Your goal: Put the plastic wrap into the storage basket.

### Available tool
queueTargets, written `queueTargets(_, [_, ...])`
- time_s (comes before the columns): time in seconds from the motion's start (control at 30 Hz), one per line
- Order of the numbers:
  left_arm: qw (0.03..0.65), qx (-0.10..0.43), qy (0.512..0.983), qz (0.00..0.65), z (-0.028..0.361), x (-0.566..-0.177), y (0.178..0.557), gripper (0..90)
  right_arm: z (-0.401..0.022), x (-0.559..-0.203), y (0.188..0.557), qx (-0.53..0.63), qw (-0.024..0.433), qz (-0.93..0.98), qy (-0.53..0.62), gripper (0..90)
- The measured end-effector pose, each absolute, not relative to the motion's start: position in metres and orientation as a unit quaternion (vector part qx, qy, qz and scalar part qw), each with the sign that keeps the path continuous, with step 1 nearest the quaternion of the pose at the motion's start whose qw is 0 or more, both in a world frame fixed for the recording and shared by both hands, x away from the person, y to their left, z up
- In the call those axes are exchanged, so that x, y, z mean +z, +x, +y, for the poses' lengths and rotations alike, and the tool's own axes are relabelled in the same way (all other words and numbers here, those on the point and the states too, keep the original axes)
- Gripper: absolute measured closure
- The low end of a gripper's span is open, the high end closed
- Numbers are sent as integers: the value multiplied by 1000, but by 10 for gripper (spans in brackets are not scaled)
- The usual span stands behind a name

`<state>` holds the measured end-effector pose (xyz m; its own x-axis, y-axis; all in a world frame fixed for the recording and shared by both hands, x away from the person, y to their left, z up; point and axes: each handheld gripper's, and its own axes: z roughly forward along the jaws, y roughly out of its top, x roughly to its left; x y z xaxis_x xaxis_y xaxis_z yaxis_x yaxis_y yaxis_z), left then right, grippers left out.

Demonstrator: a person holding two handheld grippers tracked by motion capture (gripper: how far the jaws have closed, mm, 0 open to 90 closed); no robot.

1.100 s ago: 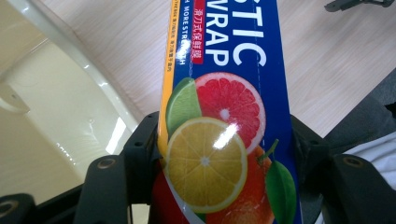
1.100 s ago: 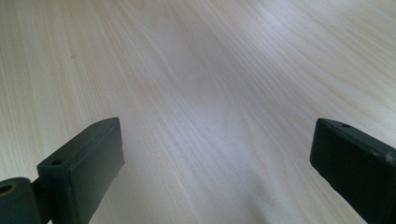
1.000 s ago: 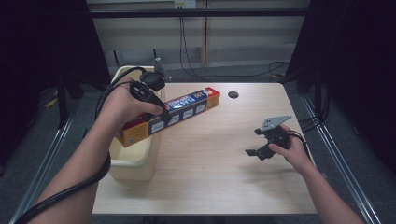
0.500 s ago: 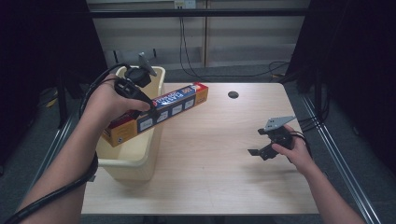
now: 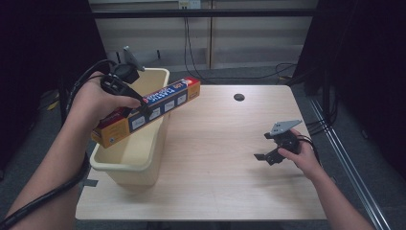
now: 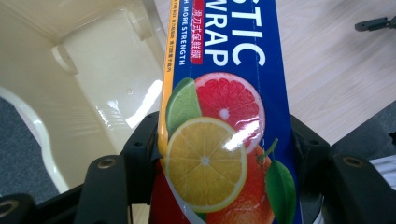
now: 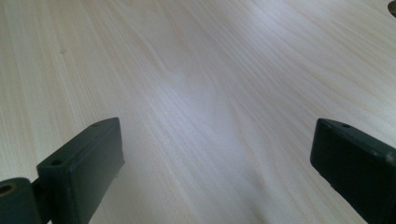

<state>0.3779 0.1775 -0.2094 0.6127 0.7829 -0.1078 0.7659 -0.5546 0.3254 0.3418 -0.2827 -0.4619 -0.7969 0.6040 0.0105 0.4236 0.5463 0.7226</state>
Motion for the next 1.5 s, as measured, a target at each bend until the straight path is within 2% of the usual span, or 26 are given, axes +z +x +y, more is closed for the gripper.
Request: queueTargets(1.5, [182, 59, 830, 523, 219, -185, 375, 403, -279, -462, 339, 367, 121, 877, 284, 23])
